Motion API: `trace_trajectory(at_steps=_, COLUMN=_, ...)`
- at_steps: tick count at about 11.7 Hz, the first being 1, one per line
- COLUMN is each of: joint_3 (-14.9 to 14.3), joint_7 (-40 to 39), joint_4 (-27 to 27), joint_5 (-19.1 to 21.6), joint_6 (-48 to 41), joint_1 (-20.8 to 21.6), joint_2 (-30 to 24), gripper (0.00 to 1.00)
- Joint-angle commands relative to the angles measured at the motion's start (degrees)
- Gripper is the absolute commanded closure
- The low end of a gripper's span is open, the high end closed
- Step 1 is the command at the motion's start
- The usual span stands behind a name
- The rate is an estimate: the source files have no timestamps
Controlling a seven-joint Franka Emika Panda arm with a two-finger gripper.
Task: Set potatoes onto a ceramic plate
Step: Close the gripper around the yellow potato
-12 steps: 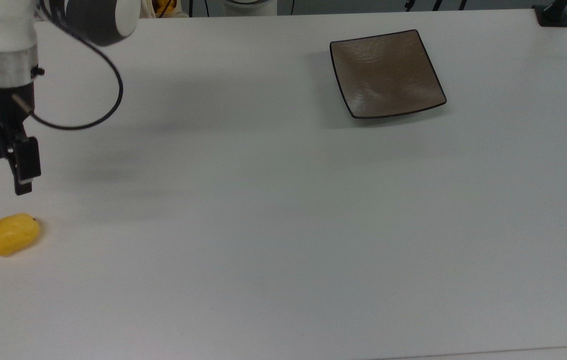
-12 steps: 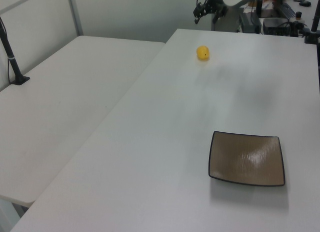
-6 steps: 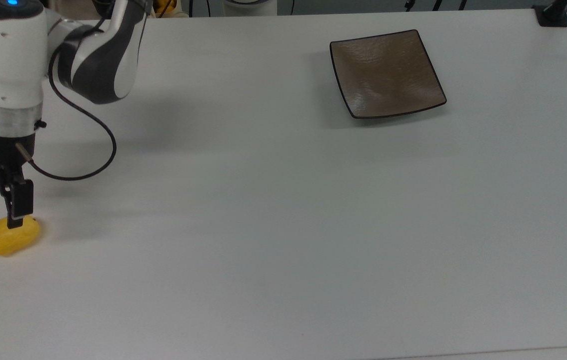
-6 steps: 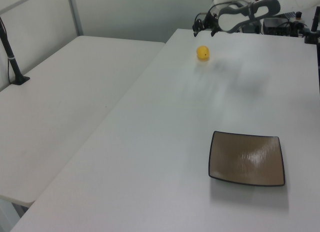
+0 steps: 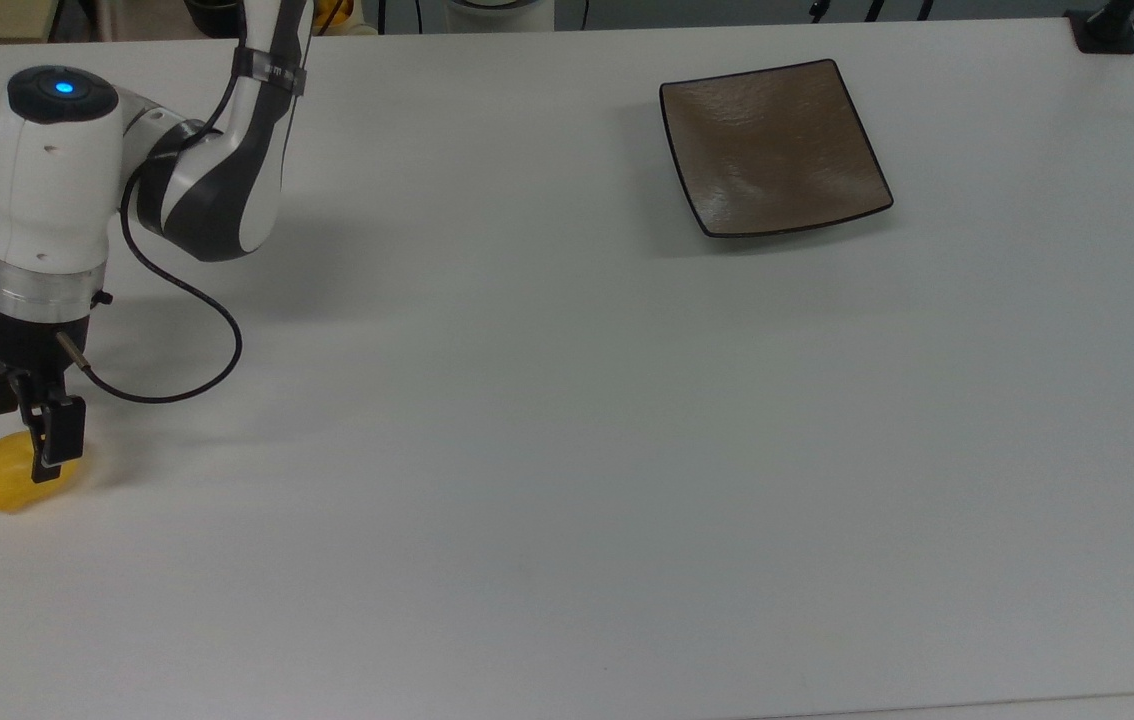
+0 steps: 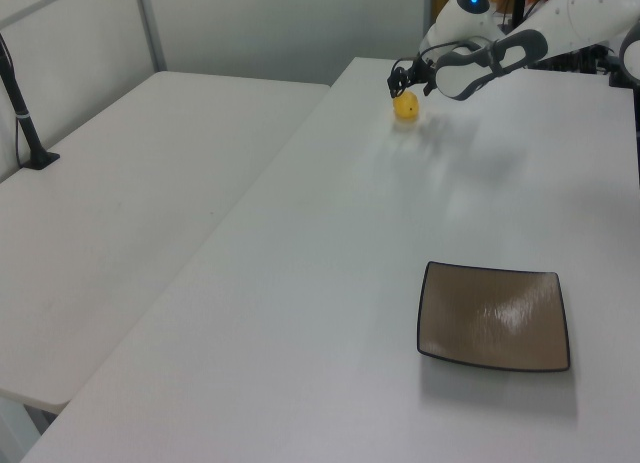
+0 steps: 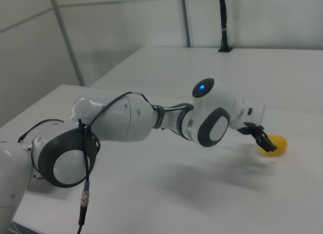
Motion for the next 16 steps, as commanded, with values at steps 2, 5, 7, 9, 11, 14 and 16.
trace_trajectory(at_steps=2, joint_3=-1.58, joint_7=1.01, joint_4=3.7, joint_5=-1.16, joint_6=1.27, joint_1=-0.07, joint_2=4.18, gripper=0.0)
trace_trajectory(at_steps=5, joint_3=-1.58, joint_7=0.93, joint_4=3.97, joint_5=-1.16, joint_6=2.59, joint_1=0.02, joint_2=4.8, gripper=0.1)
trace_trajectory(at_steps=7, joint_3=-1.58, joint_7=-0.38, joint_4=3.79, joint_5=-1.16, joint_6=2.59, joint_1=0.02, joint_2=4.8, gripper=0.39)
trace_trajectory(at_steps=9, joint_3=-1.58, joint_7=-2.23, joint_4=3.53, joint_5=-1.16, joint_6=2.59, joint_1=0.11, joint_2=4.72, gripper=0.63)
trace_trajectory(at_steps=11, joint_3=-1.58, joint_7=-2.33, joint_4=3.0, joint_5=-1.33, joint_6=2.5, joint_1=0.46, joint_2=4.45, gripper=0.76)
trace_trajectory(at_steps=14, joint_3=-1.4, joint_7=-2.5, joint_4=0.82, joint_5=-1.69, joint_6=2.24, joint_1=0.55, joint_2=1.57, gripper=0.77)
trace_trajectory(at_steps=16, joint_3=-0.96, joint_7=-2.59, joint_4=-0.6, joint_5=-2.82, joint_6=1.71, joint_1=0.64, joint_2=-2.12, gripper=0.76)
